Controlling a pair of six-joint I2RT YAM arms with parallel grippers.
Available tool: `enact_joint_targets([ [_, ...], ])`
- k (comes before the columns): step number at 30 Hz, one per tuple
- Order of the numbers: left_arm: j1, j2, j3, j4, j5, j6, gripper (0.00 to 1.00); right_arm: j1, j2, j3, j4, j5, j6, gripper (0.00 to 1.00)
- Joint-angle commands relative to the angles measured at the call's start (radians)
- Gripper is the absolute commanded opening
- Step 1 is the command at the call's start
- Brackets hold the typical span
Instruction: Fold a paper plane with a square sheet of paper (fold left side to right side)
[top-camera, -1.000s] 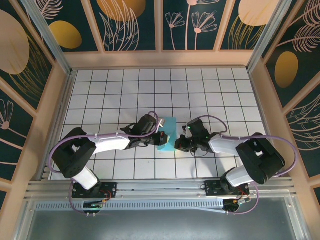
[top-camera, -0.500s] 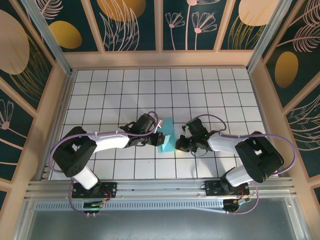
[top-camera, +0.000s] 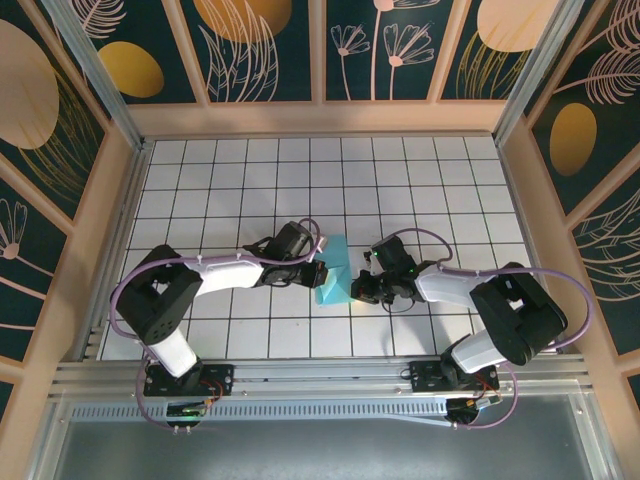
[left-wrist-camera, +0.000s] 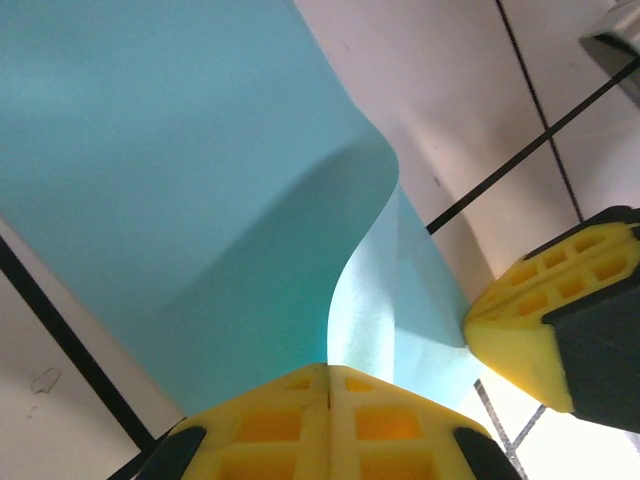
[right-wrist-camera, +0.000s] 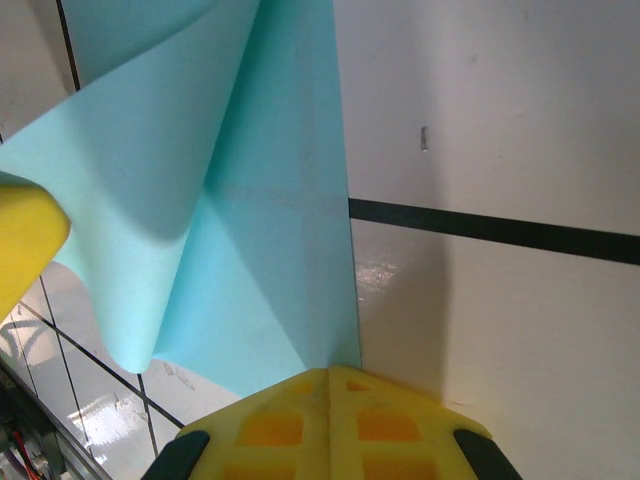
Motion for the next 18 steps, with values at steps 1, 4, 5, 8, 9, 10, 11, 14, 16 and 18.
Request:
enact_joint_targets([
  [1, 0.008, 0.010, 0.034, -0.038, -0.014, 0.034, 0.00, 0.007, 0.026, 0.003, -0.060, 0.050, -0.026, 0.00],
  [4, 0.008, 0.037, 0.038, -0.049, -0.023, 0.041, 0.00, 0.007, 0.029, 0.005, -0.060, 0.050, -0.027, 0.00],
  [5, 0.008, 0.039, 0.037, -0.051, -0.026, 0.044, 0.00, 0.007, 0.030, 0.005, -0.060, 0.050, -0.028, 0.00],
  [8, 0.009, 0.043, 0.038, -0.051, -0.034, 0.048, 0.00, 0.007, 0.031, 0.006, -0.059, 0.051, -0.027, 0.00],
  [9, 0.010, 0.047, 0.038, -0.051, -0.034, 0.047, 0.00, 0.007, 0.033, 0.006, -0.059, 0.051, -0.028, 0.00],
  [10, 0.010, 0.049, 0.040, -0.051, -0.034, 0.049, 0.00, 0.006, 0.034, 0.006, -0.059, 0.050, -0.028, 0.00],
  [11, 0.010, 0.052, 0.041, -0.051, -0.035, 0.049, 0.00, 0.007, 0.035, 0.007, -0.059, 0.050, -0.028, 0.00],
  [14, 0.009, 0.056, 0.045, -0.053, -0.042, 0.052, 0.00, 0.007, 0.037, 0.008, -0.058, 0.050, -0.028, 0.00],
  [16, 0.010, 0.059, 0.045, -0.050, -0.043, 0.052, 0.00, 0.007, 0.039, 0.008, -0.057, 0.050, -0.028, 0.00],
  [18, 0.011, 0.061, 0.048, -0.051, -0.044, 0.053, 0.00, 0.007, 0.041, 0.009, -0.057, 0.050, -0.028, 0.00],
])
